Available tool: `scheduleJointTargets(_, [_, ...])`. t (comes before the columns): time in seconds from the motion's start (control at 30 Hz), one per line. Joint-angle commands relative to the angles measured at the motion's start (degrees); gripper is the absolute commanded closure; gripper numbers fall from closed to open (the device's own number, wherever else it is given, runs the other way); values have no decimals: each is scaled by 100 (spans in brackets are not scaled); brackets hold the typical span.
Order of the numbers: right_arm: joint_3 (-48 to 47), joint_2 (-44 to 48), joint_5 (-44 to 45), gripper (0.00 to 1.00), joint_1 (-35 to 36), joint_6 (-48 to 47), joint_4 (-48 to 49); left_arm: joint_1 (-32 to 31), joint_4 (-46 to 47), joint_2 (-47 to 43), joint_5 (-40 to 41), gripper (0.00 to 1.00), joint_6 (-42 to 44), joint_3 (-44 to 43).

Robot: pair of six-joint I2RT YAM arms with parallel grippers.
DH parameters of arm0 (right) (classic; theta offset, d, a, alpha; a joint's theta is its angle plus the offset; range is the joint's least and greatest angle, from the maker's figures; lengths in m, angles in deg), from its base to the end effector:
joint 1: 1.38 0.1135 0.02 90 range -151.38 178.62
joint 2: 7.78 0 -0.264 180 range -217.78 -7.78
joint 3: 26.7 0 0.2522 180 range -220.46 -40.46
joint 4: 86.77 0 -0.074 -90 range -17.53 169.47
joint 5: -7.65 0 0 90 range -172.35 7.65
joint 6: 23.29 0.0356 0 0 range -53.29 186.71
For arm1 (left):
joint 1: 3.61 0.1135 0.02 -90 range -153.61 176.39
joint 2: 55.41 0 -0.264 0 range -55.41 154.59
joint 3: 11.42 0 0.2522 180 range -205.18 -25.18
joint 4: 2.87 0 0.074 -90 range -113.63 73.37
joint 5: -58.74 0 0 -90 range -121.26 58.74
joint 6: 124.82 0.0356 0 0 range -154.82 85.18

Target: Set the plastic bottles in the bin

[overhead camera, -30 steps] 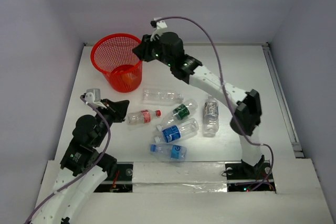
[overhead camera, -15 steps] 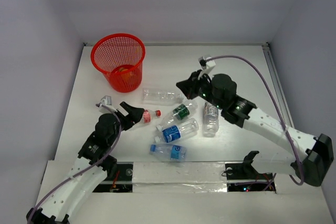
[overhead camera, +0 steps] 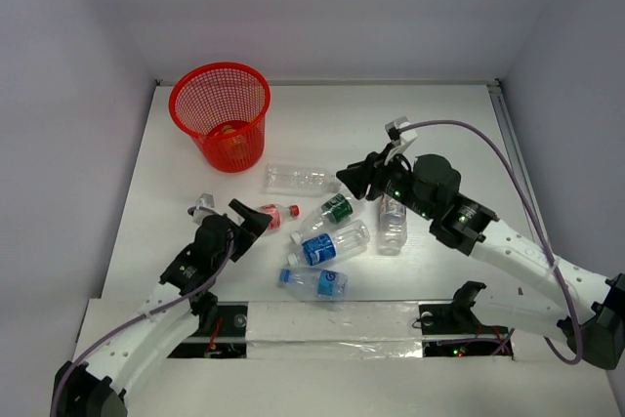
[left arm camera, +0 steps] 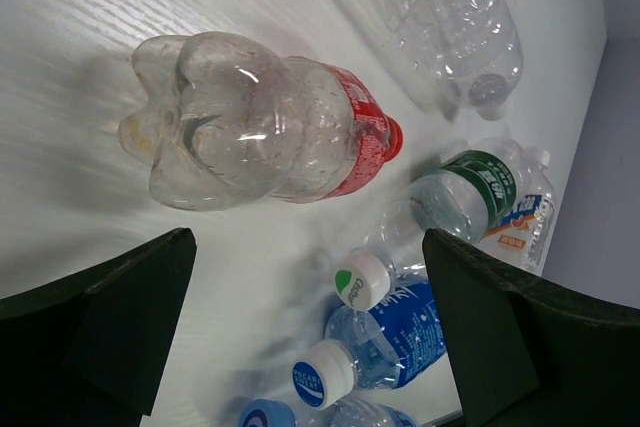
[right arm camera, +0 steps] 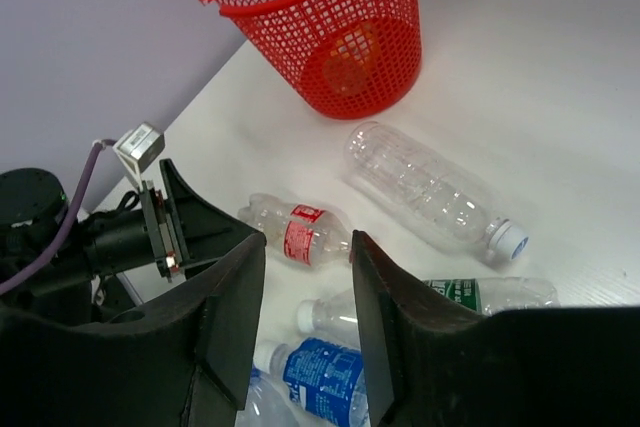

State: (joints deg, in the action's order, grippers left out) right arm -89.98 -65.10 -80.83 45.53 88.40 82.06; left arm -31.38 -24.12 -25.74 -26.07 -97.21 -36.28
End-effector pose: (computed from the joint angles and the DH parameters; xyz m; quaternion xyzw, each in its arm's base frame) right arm 0.1629 0.1727 0.3519 -0.1525 0.7226 0.3718 0.5625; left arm 0.1256 -0.0625 0.1749 -0.2750 0.8019 -0.3474 0.4007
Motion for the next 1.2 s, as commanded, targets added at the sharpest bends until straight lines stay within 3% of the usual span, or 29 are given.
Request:
scheduleJointTargets(0.0, [118, 37, -319, 54, 19, -148, 119, -44, 309, 161, 315, 3, -318, 2])
scheduleJointTargets(0.17, [170, -77, -644, 53, 19, -104, 233, -44, 870, 714, 588, 2, -344, -51])
scheduleJointTargets(0.4, [223, -43, -679, 53, 19, -42, 216, -44, 1513, 2138, 974, 2, -405, -218])
scheduleJointTargets(0.83, [267, -113, -934, 53, 19, 10, 312, -44, 1574, 2745, 2056, 3, -344, -420])
scheduleJointTargets(1.17, [346, -113, -960, 54, 19, 2, 435, -44, 1996, 3168, 2416, 26, -238, -578])
